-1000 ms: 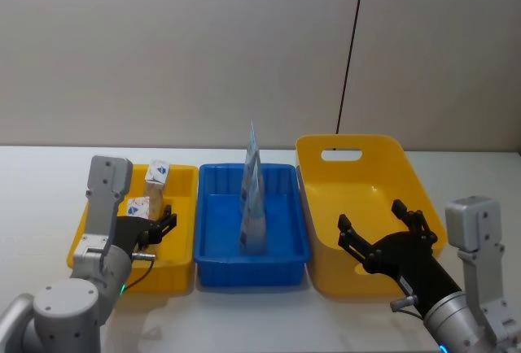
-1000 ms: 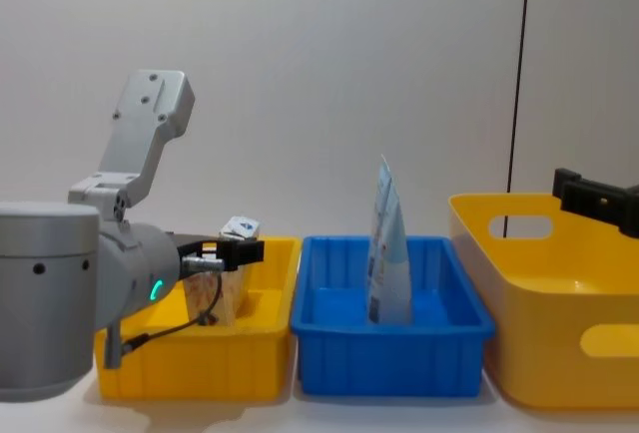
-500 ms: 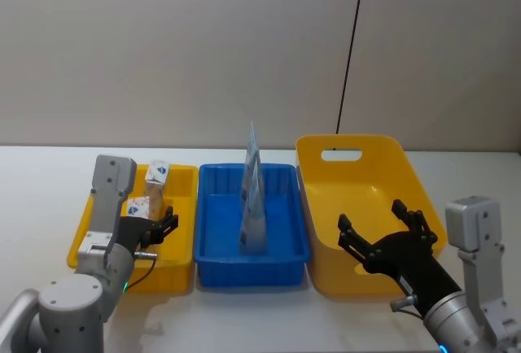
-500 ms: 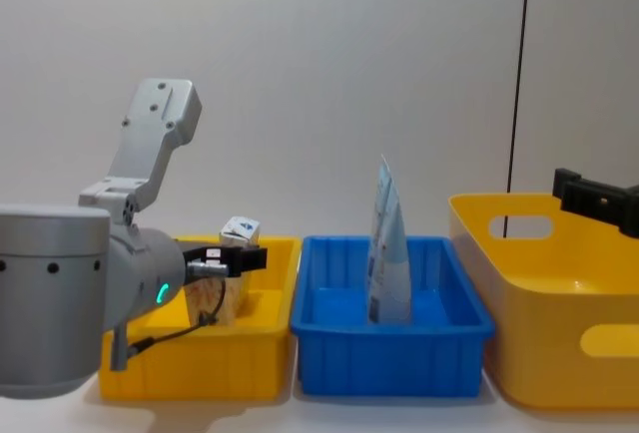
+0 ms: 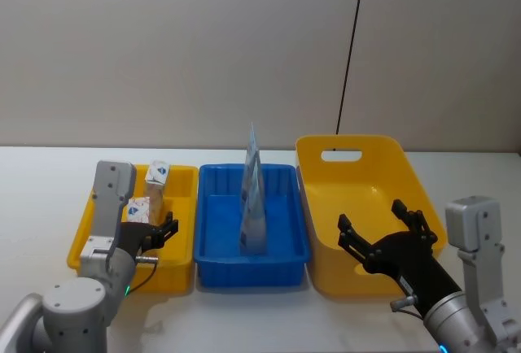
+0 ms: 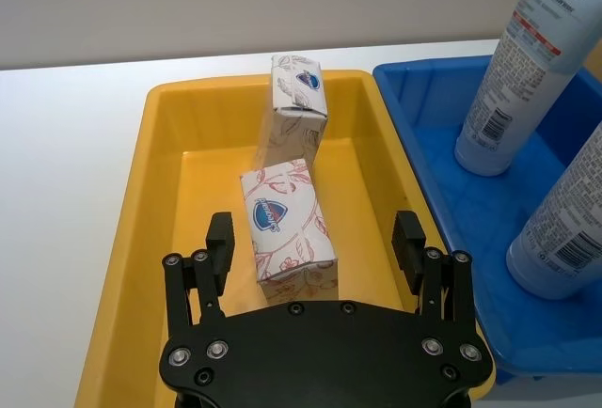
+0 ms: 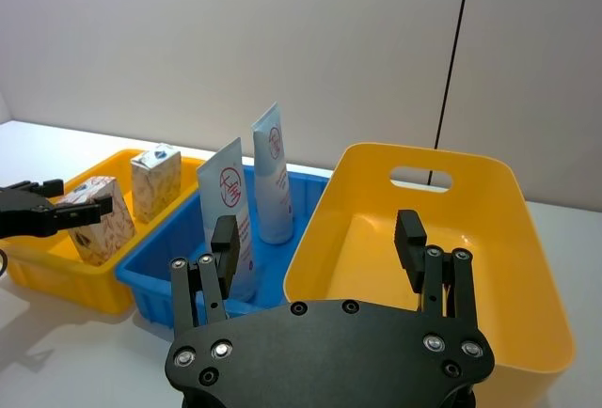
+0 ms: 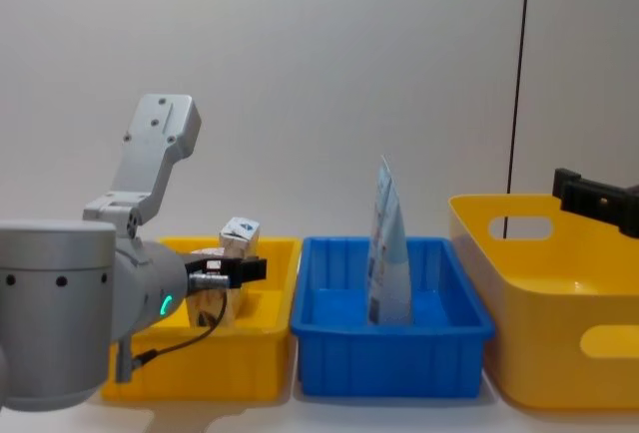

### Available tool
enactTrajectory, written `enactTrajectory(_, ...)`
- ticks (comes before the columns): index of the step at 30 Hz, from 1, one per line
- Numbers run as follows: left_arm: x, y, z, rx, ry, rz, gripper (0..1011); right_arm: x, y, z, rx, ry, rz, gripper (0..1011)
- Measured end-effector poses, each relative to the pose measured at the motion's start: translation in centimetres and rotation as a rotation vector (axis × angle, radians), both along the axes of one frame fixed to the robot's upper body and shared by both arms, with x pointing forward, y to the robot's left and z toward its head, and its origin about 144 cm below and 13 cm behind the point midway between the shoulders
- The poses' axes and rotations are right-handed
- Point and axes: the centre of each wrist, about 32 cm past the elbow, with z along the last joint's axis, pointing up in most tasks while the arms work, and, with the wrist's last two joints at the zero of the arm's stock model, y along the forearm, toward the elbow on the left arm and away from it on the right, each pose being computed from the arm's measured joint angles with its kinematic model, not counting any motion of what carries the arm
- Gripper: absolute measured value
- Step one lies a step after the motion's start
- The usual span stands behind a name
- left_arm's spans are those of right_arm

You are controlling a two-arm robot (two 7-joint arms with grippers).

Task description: Bimanual collaborative sorting of washing and personal care products

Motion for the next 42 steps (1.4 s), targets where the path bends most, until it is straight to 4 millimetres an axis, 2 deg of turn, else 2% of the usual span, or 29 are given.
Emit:
enactTrajectory(39, 1.1, 0.3, -2.2, -0.043, 0.022, 0.054, 1002, 0.0, 0.0, 0.0, 0.0, 0.0, 0.0, 1000)
enactTrajectory(42, 1.3, 0.3, -2.3, -0.047, 0.021, 0.057, 979, 0.0, 0.0, 0.0, 0.0, 0.0, 0.0, 1000)
